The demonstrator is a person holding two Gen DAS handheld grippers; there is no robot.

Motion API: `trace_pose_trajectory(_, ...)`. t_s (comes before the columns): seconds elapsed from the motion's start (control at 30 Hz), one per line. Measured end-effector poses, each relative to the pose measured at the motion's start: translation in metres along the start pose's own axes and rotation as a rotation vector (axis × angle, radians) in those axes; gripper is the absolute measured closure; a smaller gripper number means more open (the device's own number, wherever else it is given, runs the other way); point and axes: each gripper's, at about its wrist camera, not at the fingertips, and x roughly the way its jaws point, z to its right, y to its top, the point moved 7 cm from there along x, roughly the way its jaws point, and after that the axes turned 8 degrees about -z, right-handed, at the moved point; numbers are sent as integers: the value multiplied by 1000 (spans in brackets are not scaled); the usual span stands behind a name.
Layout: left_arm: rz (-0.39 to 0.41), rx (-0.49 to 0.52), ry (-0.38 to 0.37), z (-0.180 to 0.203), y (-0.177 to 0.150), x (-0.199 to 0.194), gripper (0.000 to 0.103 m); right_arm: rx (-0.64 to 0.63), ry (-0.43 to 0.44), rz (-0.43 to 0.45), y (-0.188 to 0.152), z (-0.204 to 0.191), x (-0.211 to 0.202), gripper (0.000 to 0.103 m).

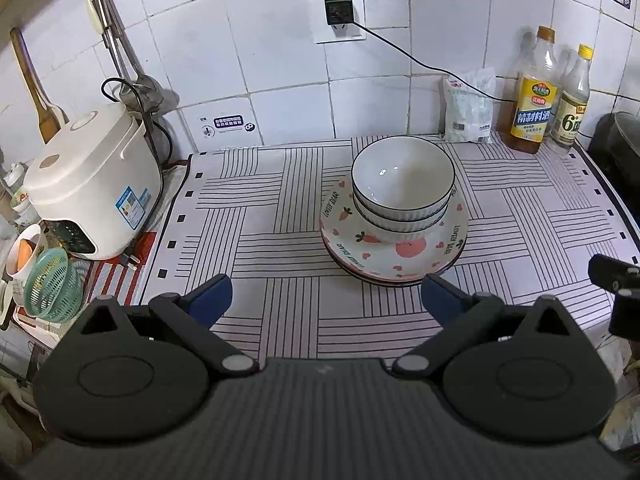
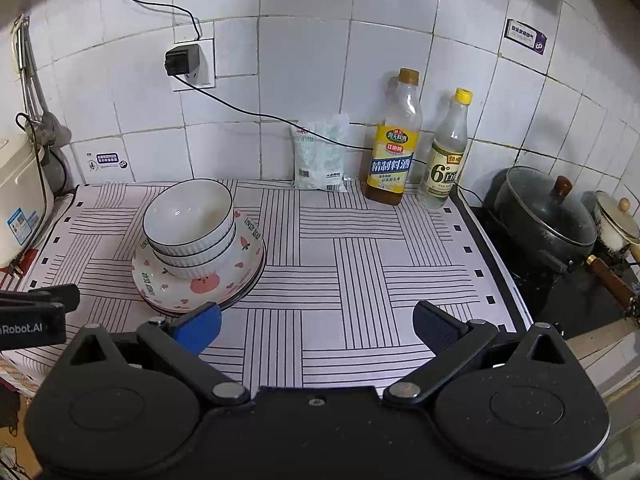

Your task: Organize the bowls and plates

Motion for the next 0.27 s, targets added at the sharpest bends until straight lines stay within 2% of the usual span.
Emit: trace_pose_trajectory(0.27,-1,-21,5,-5,0,4,1,16,10,-34,0,1,7,0)
